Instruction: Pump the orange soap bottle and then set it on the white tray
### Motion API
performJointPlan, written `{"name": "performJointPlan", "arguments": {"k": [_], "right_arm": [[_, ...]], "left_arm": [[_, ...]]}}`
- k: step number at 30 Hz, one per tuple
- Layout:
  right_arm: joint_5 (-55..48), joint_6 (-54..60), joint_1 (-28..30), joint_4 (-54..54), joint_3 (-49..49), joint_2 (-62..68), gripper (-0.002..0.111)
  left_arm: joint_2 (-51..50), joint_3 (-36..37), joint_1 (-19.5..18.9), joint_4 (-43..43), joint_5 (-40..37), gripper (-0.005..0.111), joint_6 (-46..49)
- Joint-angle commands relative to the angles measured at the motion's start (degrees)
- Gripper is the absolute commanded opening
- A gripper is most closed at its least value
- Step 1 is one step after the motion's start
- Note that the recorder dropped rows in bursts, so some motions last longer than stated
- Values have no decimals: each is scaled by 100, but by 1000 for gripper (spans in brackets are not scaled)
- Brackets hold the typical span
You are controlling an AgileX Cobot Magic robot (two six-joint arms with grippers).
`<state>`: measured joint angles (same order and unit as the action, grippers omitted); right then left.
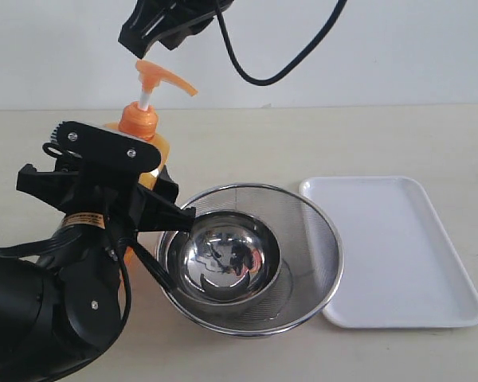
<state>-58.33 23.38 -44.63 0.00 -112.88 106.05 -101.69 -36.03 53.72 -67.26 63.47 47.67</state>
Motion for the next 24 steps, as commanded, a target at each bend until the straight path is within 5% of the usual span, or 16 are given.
{"name": "performJointPlan", "arguments": {"k": [1, 24], "right_arm": [[-23, -20, 9, -59, -45, -25, 0], [-342, -37, 9, 106, -45, -25, 0]], "left_arm": [[28, -68, 96, 38, 226, 5, 121], [28, -68, 96, 59, -30, 5, 121]]}}
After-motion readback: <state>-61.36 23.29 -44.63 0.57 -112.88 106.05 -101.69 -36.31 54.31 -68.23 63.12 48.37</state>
